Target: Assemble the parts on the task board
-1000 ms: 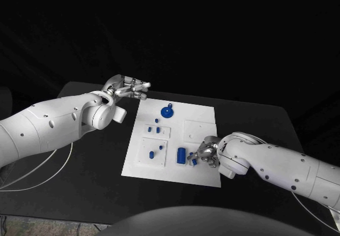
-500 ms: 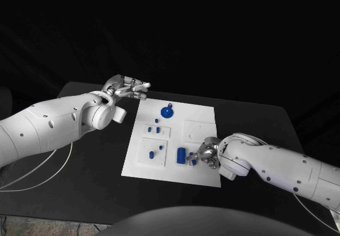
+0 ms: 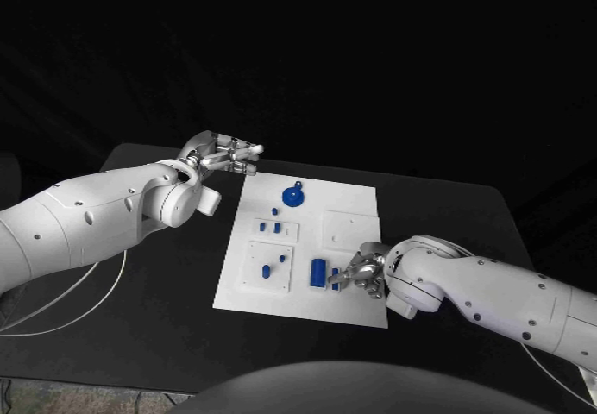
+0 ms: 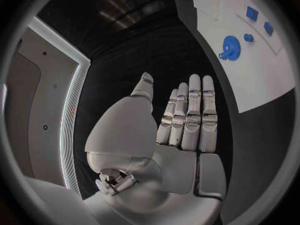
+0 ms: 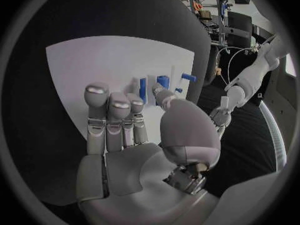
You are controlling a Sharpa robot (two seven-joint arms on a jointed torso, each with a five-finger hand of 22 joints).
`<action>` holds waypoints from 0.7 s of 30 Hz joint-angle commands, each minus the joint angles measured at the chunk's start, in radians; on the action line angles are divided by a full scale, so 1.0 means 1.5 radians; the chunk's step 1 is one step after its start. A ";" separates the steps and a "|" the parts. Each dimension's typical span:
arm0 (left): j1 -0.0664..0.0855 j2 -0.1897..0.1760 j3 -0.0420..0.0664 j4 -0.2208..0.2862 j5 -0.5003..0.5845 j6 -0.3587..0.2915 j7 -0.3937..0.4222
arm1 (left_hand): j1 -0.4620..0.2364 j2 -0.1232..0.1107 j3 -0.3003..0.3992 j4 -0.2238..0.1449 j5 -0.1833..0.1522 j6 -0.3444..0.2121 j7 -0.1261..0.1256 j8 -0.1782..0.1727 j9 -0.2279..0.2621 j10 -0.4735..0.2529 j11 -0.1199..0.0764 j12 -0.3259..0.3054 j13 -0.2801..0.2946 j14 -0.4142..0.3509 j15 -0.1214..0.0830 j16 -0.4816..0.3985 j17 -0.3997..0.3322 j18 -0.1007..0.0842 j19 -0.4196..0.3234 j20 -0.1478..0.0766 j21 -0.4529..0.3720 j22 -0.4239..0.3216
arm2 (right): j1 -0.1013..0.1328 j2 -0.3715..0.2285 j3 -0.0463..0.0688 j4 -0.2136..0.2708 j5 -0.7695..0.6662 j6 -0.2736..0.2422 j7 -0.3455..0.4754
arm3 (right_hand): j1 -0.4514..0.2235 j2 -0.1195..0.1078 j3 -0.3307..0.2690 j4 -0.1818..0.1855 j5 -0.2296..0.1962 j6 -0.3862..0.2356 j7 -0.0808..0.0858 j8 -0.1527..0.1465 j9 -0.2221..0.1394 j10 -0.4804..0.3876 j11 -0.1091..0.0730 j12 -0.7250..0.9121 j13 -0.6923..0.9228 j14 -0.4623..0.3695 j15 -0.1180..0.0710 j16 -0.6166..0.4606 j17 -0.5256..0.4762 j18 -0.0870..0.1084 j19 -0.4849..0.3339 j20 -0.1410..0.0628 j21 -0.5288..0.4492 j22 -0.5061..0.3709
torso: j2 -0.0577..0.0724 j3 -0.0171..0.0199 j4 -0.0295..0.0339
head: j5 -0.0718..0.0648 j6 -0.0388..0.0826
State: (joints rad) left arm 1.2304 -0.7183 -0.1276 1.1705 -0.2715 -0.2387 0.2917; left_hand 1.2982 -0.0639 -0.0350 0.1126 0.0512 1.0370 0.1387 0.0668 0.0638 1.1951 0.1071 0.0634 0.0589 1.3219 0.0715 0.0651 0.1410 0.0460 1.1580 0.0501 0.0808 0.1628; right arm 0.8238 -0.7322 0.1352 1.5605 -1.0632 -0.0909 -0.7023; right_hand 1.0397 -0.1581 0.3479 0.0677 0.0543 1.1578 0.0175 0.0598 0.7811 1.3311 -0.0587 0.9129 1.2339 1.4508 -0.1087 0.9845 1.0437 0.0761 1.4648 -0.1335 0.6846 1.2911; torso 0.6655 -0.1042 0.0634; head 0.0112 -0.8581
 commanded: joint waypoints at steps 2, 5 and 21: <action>0.000 0.000 0.000 0.001 -0.002 0.009 0.003 | -0.001 0.002 -0.001 0.004 -0.001 -0.003 0.000 -0.002 0.001 -0.003 -0.001 -0.003 0.001 -0.005 0.000 -0.002 -0.001 -0.003 0.001 0.003 0.000 -0.001 | -0.002 -0.004 0.000 0.005 -0.001 -0.004 0.003 | -0.001 -0.005 0.001 0.004 -0.004 0.007 0.000 0.003 -0.001 0.002 0.003 -0.003 0.001 0.001 -0.002 -0.004 0.001 -0.011 0.036 -0.002 -0.003 -0.001 | 0.000 0.0000 0.0002 | 0.001 0.000; 0.000 0.000 0.000 0.001 -0.002 0.009 0.003 | -0.001 0.002 -0.001 0.004 -0.001 -0.003 0.000 -0.002 0.001 -0.003 -0.001 -0.003 0.001 -0.005 0.000 -0.002 -0.001 -0.003 0.001 0.003 0.000 -0.001 | -0.003 -0.007 0.000 0.006 -0.002 -0.004 0.003 | 0.005 -0.004 0.004 0.002 -0.004 0.008 -0.001 0.004 -0.001 0.002 0.002 -0.002 0.002 0.001 -0.002 -0.004 0.002 -0.011 0.036 -0.002 -0.003 -0.001 | 0.000 -0.0001 0.0002 | 0.000 0.000; 0.000 0.000 0.000 -0.003 0.000 -0.004 0.015 | 0.000 0.004 -0.001 0.002 -0.001 -0.001 -0.001 -0.002 0.001 -0.002 -0.001 -0.003 0.001 -0.005 0.000 -0.002 0.000 -0.003 0.001 0.003 0.001 -0.003 | -0.006 -0.029 0.005 -0.002 0.018 -0.008 0.067 | 0.000 -0.007 -0.005 -0.019 -0.004 -0.005 0.005 0.002 -0.015 -0.001 0.005 -0.007 0.001 0.000 -0.001 -0.011 -0.002 -0.011 0.035 -0.002 -0.008 -0.004 | -0.001 0.0005 -0.0006 | -0.007 0.013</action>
State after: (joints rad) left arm 1.2304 -0.7195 -0.1277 1.1668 -0.2726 -0.2397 0.2927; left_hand 1.2982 -0.0639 -0.0350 0.1126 0.0511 1.0374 0.1391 0.0668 0.0638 1.1951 0.1071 0.0634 0.0589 1.3219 0.0715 0.0651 0.1409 0.0461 1.1581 0.0501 0.0808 0.1589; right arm 0.8157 -0.7721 0.1418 1.5584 -1.0603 -0.1016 -0.6743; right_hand 1.0425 -0.1660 0.3439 0.0380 0.0543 1.1551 0.0251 0.0598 0.7600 1.3290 -0.0566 0.9013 1.2351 1.4508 -0.1086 0.9689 1.0420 0.0761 1.4648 -0.1335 0.6736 1.2851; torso 0.6641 -0.1040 0.0634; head 0.0043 -0.8448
